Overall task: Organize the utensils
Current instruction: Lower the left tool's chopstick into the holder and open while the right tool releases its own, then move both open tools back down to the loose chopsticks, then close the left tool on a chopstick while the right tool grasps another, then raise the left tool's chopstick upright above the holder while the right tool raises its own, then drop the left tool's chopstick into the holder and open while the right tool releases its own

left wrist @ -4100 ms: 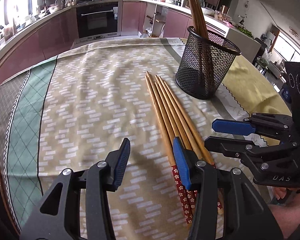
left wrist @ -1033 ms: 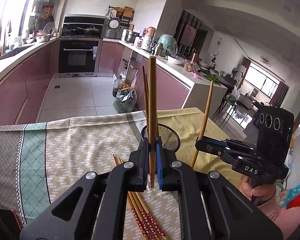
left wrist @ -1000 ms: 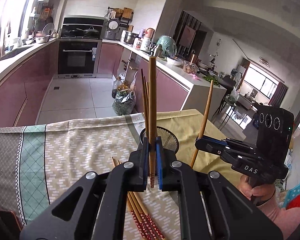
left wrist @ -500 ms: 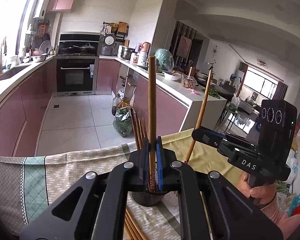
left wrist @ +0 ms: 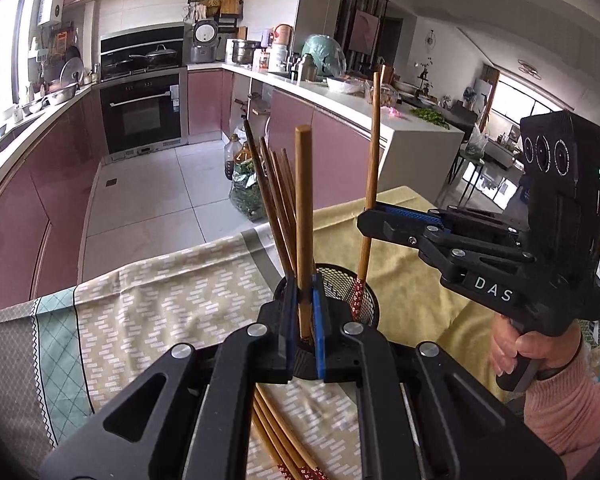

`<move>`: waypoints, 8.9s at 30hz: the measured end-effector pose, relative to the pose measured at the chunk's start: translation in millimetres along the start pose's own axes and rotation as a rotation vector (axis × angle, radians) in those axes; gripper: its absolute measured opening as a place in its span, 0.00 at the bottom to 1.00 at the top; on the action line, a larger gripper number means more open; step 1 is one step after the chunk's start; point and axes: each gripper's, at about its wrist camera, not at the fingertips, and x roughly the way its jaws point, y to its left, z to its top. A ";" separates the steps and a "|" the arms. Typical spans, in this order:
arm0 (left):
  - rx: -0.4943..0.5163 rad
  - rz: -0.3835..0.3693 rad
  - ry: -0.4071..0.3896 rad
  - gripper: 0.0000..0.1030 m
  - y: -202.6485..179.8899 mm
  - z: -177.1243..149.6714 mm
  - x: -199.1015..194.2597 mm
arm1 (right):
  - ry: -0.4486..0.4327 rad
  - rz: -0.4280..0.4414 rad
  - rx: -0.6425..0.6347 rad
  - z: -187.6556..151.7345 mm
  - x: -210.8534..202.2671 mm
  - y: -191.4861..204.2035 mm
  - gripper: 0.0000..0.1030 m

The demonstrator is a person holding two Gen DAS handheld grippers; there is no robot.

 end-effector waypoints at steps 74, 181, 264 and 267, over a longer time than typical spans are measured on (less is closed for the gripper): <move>-0.156 0.170 0.165 0.44 59.5 -176.3 27.9 | 0.358 0.082 -0.004 -138.3 50.3 87.8 0.32; -0.134 0.141 0.210 0.07 58.1 -149.0 59.2 | 0.355 0.072 0.004 -128.0 56.6 75.7 0.06; -0.030 0.002 0.050 0.07 15.0 7.4 36.8 | 0.132 -0.041 0.024 -5.7 40.9 -6.3 0.06; -0.043 0.010 0.052 0.08 21.7 7.7 41.5 | 0.147 -0.043 0.033 -6.4 44.6 -7.4 0.07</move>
